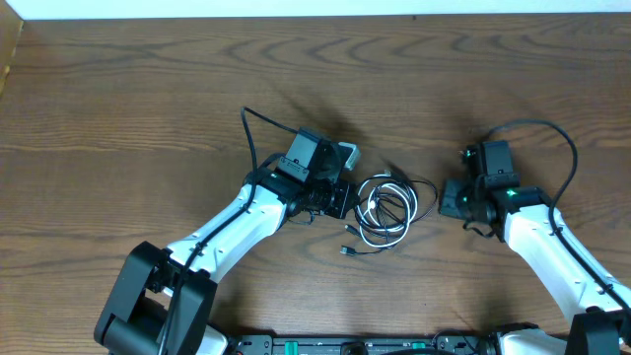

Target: Untangle cables

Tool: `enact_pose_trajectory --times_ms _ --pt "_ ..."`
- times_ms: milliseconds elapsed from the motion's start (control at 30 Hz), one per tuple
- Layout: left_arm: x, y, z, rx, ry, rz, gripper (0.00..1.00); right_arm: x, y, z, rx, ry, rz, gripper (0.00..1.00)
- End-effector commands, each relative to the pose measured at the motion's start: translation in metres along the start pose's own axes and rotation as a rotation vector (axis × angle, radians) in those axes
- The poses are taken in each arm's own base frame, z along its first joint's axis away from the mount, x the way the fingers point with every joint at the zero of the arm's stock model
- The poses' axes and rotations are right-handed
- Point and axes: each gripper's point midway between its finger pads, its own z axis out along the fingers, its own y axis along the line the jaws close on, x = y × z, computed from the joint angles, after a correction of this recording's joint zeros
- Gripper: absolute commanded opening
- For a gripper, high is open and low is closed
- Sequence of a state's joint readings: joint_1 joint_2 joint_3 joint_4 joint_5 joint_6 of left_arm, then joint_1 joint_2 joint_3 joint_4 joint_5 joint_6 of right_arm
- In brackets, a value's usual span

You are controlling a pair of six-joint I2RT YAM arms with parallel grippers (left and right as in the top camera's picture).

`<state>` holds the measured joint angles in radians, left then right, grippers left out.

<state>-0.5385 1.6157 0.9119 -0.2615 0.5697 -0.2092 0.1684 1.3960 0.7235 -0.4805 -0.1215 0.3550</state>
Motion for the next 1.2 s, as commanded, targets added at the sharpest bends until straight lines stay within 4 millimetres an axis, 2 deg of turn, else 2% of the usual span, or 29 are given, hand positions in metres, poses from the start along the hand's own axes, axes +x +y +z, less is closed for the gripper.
enact_pose_trajectory --times_ms 0,67,200,433,667,700,733,767,800,867,1000,1167 --pt "-0.003 -0.007 -0.003 0.007 -0.010 0.022 0.07 0.008 0.053 -0.007 -0.293 0.021 -0.266 0.31" --pt "-0.001 -0.009 -0.002 0.009 -0.005 0.029 0.08 0.008 0.069 -0.011 -0.369 0.000 -0.343 0.39" --pt "0.000 -0.012 0.000 0.013 0.000 0.036 0.07 0.005 0.077 -0.010 -0.360 -0.037 -0.429 0.45" --pt "0.001 -0.015 -0.001 0.031 0.004 0.037 0.07 -0.003 0.066 -0.001 -0.217 -0.088 -0.477 0.47" --pt "0.002 -0.017 -0.001 0.039 0.007 0.037 0.08 -0.008 0.066 0.001 -0.211 -0.123 -0.480 0.47" --pt "0.002 -0.017 -0.001 0.039 0.007 0.037 0.17 -0.007 0.065 0.001 -0.211 -0.119 -0.468 0.47" --pt "0.002 -0.017 -0.001 0.039 0.007 0.037 0.42 -0.006 0.065 0.001 -0.210 -0.114 -0.455 0.47" --pt "0.001 -0.017 -0.001 0.038 0.003 0.039 0.60 -0.005 0.064 0.001 -0.210 -0.108 -0.444 0.48" --pt "-0.001 -0.017 0.000 0.036 -0.003 0.042 0.70 -0.004 0.064 0.002 -0.209 -0.102 -0.433 0.48" --pt "-0.004 -0.012 0.000 0.004 -0.020 0.047 0.73 -0.002 0.063 0.002 -0.207 -0.090 -0.416 0.48" --pt "-0.011 0.005 0.001 -0.102 -0.057 0.054 0.73 0.001 0.060 0.003 -0.198 -0.071 -0.374 0.45" --pt "-0.018 0.007 0.013 -0.112 -0.079 0.077 0.73 0.001 0.024 0.006 -0.008 -0.058 -0.168 0.46"
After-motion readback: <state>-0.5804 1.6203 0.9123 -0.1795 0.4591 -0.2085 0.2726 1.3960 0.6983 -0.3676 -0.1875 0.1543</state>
